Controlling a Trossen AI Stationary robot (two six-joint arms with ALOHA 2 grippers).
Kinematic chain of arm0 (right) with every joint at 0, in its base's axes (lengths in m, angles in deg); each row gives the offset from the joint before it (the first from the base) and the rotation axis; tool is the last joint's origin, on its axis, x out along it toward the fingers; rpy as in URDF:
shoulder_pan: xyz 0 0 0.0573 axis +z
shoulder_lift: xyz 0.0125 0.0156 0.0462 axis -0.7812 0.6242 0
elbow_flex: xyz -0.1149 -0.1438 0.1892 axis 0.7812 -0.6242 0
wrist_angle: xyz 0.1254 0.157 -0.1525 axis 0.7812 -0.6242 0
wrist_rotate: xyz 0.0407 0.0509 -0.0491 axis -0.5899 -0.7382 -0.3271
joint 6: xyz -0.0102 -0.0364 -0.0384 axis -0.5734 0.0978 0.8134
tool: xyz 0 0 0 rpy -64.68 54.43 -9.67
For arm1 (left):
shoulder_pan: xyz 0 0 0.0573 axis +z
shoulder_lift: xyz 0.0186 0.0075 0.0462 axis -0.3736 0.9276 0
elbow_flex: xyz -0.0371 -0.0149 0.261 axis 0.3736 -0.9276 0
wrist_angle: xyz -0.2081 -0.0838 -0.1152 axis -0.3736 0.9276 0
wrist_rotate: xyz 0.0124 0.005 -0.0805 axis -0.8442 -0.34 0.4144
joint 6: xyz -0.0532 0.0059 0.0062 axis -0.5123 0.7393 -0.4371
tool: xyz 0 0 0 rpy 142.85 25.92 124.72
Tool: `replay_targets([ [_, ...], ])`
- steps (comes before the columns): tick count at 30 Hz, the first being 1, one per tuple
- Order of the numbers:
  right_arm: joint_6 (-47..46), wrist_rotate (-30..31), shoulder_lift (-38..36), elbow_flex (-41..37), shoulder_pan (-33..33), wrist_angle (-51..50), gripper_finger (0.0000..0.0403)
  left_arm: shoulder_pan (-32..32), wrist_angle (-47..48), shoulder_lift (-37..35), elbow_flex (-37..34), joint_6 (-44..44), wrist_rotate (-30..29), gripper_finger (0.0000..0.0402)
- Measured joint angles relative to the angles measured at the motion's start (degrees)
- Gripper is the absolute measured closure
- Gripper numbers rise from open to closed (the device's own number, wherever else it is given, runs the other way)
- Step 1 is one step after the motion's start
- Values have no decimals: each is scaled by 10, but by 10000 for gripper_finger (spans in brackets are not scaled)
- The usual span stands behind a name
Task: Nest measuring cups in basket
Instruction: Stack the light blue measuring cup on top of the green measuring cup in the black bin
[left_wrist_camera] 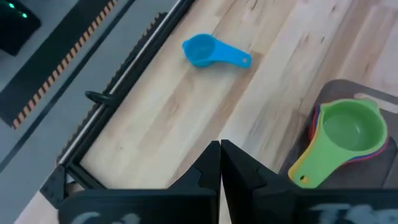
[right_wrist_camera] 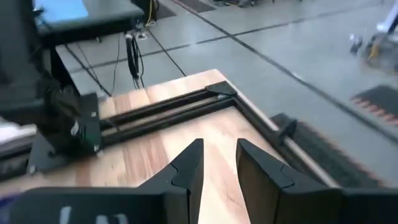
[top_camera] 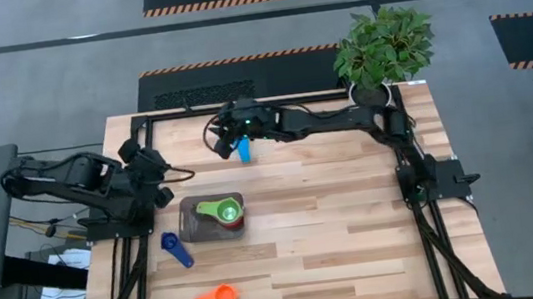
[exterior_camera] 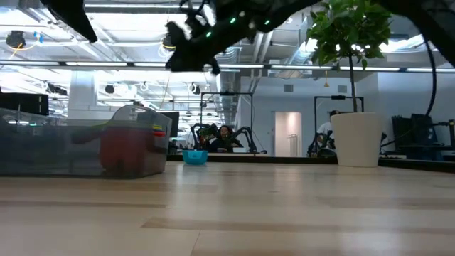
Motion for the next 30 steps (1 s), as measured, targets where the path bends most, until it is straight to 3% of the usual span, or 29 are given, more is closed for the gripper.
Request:
replay_targets([
  [6, -147, -17, 64, 78, -13, -154, 291, 0, -1, 13, -4, -10, 19, 401],
  [8, -182, -16, 65, 93, -17, -235, 303, 0, -1, 14, -4, -10, 25, 401],
  [12, -204, -1, 62, 98, -27, -291, 347, 0, -1, 16, -4, -10, 27, 401],
  [16, -201, -44, 62, 98, -58, -296, 393, 0, 0, 16, -4, -9, 27, 401],
  [26, -249, -144, 62, 98, -117, -301, 395, 1, 0, 16, -4, -9, 27, 401],
  [30, -263, -157, 62, 98, -126, -329, 396, 1, 0, 16, -4, -11, 27, 401],
])
